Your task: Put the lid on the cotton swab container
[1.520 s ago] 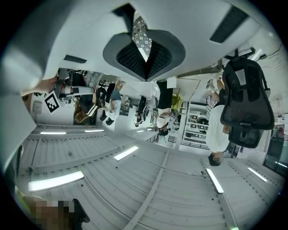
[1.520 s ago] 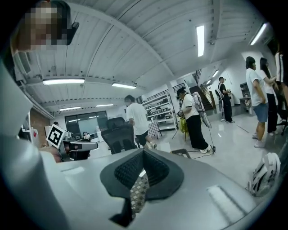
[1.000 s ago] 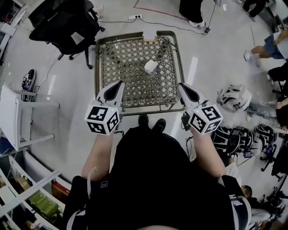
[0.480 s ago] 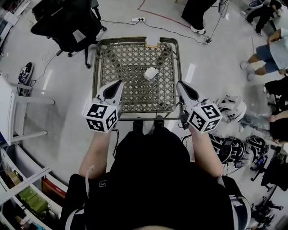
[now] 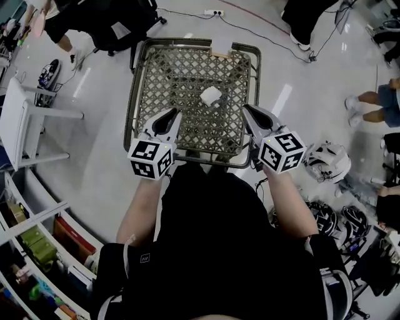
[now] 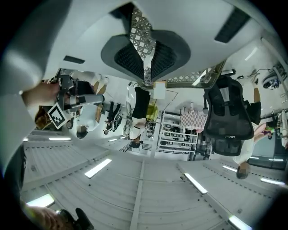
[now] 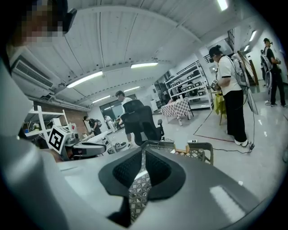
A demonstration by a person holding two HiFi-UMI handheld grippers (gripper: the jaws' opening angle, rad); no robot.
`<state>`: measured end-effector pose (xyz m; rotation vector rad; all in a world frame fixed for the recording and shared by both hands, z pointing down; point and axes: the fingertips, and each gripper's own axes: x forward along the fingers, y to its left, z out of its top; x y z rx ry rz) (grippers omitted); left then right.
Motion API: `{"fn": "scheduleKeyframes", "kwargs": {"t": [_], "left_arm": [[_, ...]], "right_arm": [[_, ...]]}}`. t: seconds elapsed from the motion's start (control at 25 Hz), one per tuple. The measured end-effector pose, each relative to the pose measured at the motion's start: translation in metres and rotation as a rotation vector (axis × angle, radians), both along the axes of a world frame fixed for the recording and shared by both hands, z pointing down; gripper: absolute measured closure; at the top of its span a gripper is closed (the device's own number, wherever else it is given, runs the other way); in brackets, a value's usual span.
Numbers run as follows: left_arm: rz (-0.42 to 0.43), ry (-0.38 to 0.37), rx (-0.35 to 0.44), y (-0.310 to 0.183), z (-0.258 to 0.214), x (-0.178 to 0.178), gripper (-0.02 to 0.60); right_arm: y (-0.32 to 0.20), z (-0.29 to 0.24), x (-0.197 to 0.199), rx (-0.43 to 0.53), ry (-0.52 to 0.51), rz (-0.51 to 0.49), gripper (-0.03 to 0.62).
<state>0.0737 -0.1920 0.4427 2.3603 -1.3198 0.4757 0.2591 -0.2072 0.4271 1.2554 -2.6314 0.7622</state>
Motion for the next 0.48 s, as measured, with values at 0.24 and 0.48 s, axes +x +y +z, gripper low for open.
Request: {"fn": "scheduleKeyframes", "kwargs": {"t": [0.24, 0.48], "left_arm": [[0.0, 0.01, -0.043, -0.018, 0.033, 0.004, 0.521], [0.097, -0.038, -0.097, -0.032, 0.085, 0.01, 0.449]], "right_arm": [[-0.017, 0.028, -0.014, -0.06, 0.025, -0.033, 0.548], [-0.037, 0.062, -0.023, -0.128, 0.06, -0.028, 0.537]]}}
